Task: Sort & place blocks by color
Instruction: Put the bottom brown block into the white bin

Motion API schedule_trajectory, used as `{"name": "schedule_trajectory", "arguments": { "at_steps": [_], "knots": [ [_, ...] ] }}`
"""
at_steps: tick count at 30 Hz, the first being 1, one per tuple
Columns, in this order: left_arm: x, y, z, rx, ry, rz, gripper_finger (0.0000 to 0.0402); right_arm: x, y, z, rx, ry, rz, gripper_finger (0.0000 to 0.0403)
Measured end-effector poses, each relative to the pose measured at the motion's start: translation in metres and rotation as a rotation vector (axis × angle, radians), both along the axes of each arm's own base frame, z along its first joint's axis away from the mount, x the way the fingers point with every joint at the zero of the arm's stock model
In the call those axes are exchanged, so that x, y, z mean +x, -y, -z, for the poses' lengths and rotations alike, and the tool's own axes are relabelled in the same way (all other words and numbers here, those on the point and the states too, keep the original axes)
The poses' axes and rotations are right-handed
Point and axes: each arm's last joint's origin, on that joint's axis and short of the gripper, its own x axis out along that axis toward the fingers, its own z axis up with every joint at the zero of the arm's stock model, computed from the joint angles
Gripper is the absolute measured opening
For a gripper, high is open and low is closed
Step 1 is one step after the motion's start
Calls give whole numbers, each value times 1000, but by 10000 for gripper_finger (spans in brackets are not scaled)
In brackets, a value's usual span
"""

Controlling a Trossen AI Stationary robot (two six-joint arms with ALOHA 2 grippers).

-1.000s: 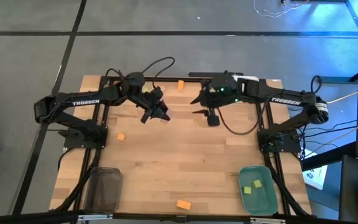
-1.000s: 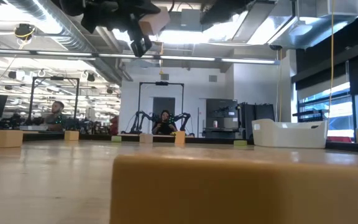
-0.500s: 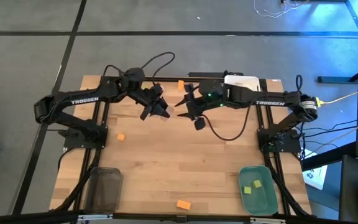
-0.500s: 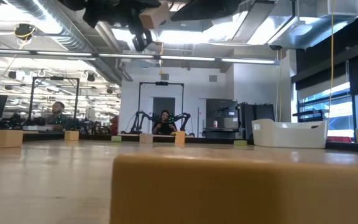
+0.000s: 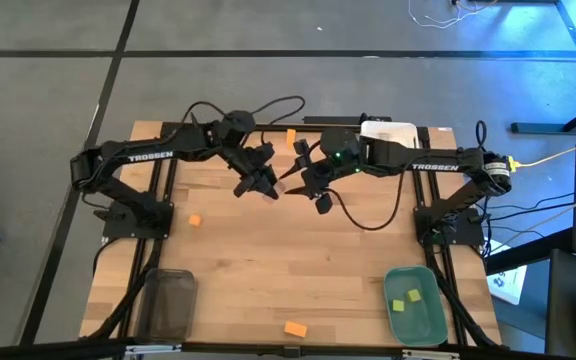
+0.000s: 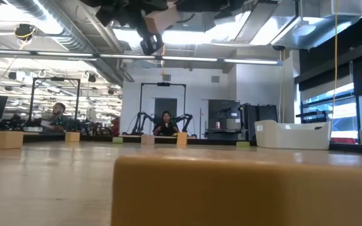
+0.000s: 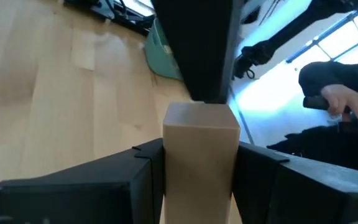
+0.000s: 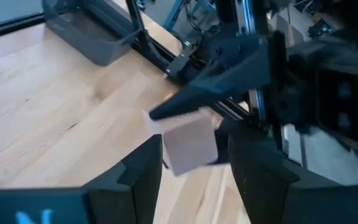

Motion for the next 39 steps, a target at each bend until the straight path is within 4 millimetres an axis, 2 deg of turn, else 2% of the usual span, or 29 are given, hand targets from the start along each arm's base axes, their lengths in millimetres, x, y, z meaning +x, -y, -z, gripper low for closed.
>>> {"name": "schedule_trajectory", "arguments": {
  "at_steps": [10, 18, 24, 35, 39],
  "knots": [
    [19, 0, -9, -23, 6, 58, 114, 4, -4, 8, 29, -32, -57, 184],
    [19, -1, -13, -17, -19, 60, 114, 8, -6, 12, 29, -36, -76, 182],
    [19, 0, -12, -29, -32, 69, 114, 10, -7, 14, 14, -34, -91, 138],
    [18, 0, -10, -29, -55, 62, 114, 9, -7, 14, 8, -36, -92, 137],
    [13, 1, -5, -8, -112, 68, 152, 10, -6, 16, 22, -52, -73, 136]
  ]
}}
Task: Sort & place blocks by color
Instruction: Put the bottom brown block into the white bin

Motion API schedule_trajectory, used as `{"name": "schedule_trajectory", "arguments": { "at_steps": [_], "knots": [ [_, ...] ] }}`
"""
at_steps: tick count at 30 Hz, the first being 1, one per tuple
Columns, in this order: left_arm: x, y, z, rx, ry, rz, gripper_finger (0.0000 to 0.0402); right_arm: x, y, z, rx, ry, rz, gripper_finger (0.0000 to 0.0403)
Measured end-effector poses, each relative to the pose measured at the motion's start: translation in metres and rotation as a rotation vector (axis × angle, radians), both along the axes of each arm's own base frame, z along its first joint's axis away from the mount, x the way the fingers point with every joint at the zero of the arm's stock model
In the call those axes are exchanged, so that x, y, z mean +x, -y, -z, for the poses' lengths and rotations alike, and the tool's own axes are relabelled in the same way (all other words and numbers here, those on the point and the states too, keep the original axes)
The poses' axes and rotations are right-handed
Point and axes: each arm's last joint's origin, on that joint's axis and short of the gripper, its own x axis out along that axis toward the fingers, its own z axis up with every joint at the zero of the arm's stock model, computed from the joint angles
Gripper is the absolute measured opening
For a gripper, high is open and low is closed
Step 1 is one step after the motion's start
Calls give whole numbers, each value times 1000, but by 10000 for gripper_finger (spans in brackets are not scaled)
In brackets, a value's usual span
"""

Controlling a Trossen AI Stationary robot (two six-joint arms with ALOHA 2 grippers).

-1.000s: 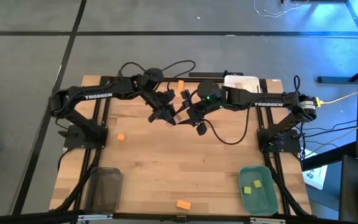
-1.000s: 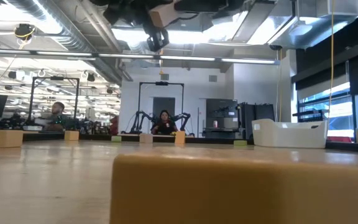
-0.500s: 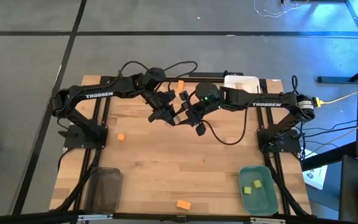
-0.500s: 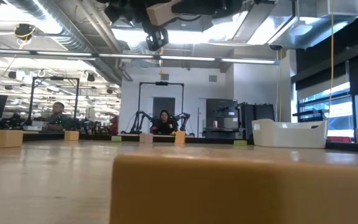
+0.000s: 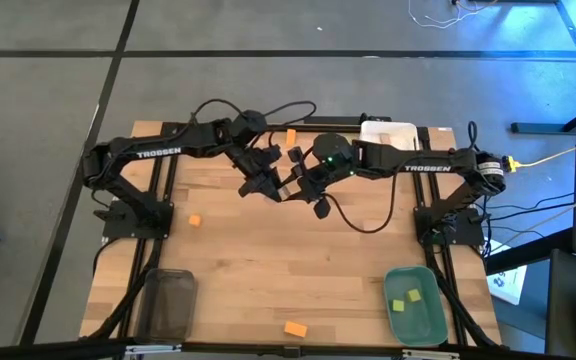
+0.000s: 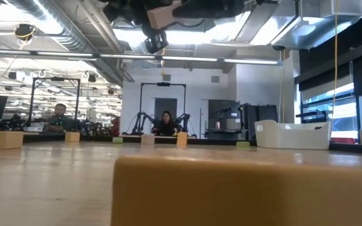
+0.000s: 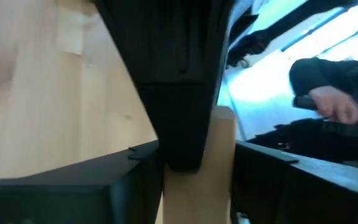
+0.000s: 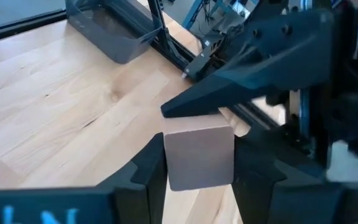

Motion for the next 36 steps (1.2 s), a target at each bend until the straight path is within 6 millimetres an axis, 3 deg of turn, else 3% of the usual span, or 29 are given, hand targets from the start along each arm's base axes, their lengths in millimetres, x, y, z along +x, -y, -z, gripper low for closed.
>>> {"name": "schedule_trajectory", "arguments": {
  "at_steps": [4, 12, 17, 21, 25, 30, 36],
  "knots": [
    [-5, 0, 5, 39, -56, -16, 188, -1, 0, 3, 9, -28, 7, 134],
    [-18, -11, 16, 148, -182, -80, 195, -4, 3, 5, 23, -87, 160, 134],
    [-28, -22, 18, 282, -262, -180, 195, -17, 13, -2, 43, -128, 472, 134],
    [-42, -28, 5, 412, -269, -287, 195, -38, 29, -11, 131, -158, 792, 134],
    [-55, -32, -6, 502, -276, -398, 196, -64, 48, -12, 163, -204, 1131, 134],
    [-68, -31, -20, 554, -250, -471, 196, -96, 84, 3, 187, -347, 1506, 134],
    [-74, -27, -28, 560, -219, -484, 196, -125, 140, 26, 278, -489, 1741, 134]
  ]
}}
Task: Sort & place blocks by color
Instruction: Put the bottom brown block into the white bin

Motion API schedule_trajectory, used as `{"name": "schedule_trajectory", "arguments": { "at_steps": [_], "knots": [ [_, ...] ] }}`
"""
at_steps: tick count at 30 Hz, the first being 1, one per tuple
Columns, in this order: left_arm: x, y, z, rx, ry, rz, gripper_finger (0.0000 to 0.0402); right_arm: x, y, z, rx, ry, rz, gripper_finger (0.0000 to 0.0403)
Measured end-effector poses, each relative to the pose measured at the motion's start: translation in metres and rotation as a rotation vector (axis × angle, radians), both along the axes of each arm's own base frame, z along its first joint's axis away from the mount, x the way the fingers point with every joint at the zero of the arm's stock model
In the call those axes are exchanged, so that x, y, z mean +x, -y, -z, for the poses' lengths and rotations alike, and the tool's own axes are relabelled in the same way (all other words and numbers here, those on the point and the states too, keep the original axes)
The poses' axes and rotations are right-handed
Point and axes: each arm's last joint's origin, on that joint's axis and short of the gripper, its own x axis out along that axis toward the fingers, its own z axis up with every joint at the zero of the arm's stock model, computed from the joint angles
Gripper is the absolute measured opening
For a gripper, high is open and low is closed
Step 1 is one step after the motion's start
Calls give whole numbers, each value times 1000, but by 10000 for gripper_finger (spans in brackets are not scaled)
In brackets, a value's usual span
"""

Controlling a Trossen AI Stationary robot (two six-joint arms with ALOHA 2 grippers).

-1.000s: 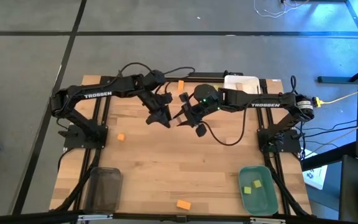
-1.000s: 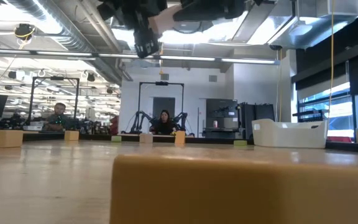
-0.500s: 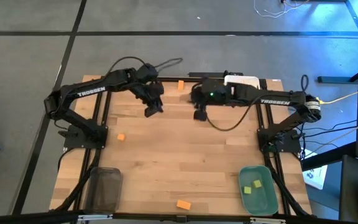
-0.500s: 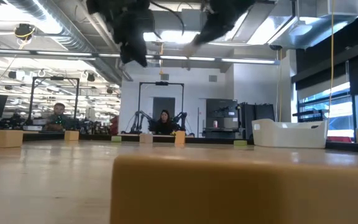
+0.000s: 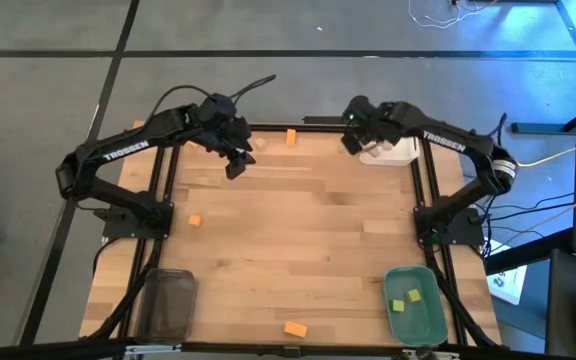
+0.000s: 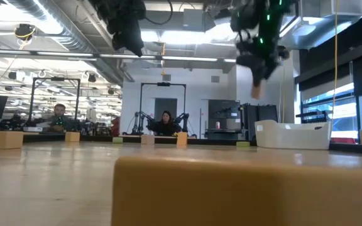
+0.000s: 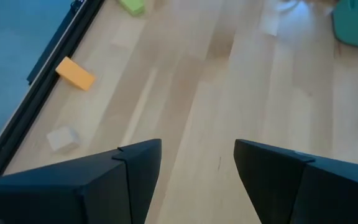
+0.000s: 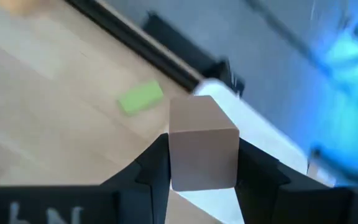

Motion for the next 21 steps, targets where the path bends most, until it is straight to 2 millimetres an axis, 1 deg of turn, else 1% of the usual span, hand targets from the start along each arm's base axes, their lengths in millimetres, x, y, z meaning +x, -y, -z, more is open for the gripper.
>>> {"name": "schedule_trajectory", "arguments": {
  "at_steps": [4, 7, 9, 11, 13, 16, 21],
  "knots": [
    [0, 0, 0, -16, 2, -7, 196, -19, 34, 28, 133, -40, 86, 134],
    [0, 0, 0, -16, 2, -7, 196, -34, 52, 44, 210, -48, 134, 134],
    [0, 0, 0, -16, 2, -7, 196, -42, 60, 53, 256, -56, 159, 134],
    [0, 0, 0, -17, 1, -7, 196, -45, 67, 57, 281, -49, 161, 134],
    [0, 0, 0, -17, 1, -8, 196, -47, 73, 62, 290, -44, 175, 134],
    [0, 0, 0, -17, 1, -8, 196, -49, 81, 74, 353, -28, 190, 134],
    [0, 0, 0, -17, 1, -8, 196, -49, 91, 95, 411, -62, 212, 134]
  ]
}}
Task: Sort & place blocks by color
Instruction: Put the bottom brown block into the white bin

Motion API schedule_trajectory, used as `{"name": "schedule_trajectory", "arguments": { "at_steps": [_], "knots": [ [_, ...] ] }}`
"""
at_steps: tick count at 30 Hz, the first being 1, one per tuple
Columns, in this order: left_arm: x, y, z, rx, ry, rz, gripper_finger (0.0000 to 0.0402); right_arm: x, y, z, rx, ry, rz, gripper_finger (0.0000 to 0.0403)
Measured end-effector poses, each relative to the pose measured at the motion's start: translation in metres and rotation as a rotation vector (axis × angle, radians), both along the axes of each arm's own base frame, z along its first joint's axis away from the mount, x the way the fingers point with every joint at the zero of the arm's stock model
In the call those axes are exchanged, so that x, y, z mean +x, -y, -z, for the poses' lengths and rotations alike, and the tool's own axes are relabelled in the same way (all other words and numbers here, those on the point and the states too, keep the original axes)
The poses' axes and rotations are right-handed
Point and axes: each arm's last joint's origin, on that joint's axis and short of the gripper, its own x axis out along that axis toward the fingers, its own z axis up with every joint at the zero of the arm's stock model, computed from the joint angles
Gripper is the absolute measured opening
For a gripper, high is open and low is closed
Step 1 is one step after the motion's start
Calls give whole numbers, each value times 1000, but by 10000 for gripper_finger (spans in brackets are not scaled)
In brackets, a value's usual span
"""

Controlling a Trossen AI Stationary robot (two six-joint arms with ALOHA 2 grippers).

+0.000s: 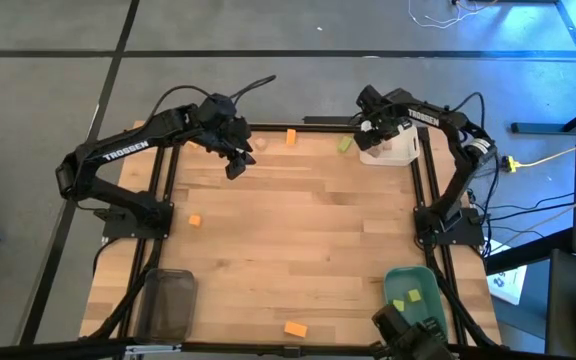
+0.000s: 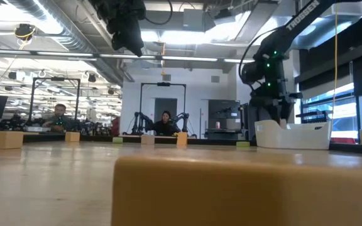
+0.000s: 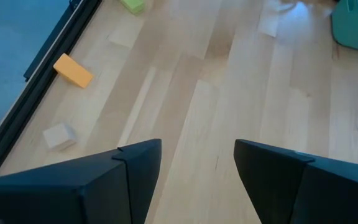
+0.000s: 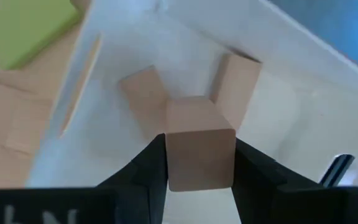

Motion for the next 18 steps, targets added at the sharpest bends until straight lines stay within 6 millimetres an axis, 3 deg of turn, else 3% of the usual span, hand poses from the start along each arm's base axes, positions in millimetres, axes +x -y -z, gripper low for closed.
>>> {"name": "schedule_trajectory", "arguments": {
  "at_steps": [5, 12, 18],
  "knots": [
    [0, 0, 0, 0, 0, 0, 196, 3, 2, 8, 27, 13, -5, 135],
    [0, 0, 0, 4, -6, -7, 196, 4, 3, 8, 23, 26, -1, 228],
    [-3, -2, 3, 24, -61, -109, 196, 7, 4, -9, 48, 61, -1, 257]
  ]
}}
